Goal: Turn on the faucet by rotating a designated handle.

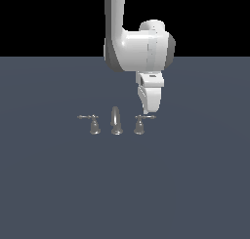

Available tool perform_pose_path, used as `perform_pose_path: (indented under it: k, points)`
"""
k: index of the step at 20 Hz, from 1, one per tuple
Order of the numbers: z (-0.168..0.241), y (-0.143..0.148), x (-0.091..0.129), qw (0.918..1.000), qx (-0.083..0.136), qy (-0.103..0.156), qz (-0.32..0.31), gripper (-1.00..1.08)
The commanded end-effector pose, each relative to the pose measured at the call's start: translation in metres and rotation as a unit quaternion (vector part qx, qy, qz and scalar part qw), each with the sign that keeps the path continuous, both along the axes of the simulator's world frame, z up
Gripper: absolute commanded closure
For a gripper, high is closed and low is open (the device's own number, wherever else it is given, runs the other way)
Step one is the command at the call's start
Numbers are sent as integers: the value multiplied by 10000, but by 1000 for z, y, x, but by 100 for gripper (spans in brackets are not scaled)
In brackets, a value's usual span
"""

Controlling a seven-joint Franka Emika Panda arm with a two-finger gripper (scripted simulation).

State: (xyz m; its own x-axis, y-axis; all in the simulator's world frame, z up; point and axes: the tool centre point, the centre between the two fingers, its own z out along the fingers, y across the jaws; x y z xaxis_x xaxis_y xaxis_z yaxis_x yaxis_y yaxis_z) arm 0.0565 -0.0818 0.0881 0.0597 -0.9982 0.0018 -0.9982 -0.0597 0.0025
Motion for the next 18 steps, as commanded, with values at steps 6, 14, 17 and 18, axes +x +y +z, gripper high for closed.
perform_pose_path:
  k: [6, 14, 17, 18]
  points:
    - [-12, -11, 7, 9996, 6, -12, -271, 108]
    - [-12, -16, -2, 9996, 6, -10, -271, 108]
    - [-12, -20, -11, 9996, 6, -10, -271, 108]
    - [-12, -22, -14, 9996, 6, -10, -271, 108]
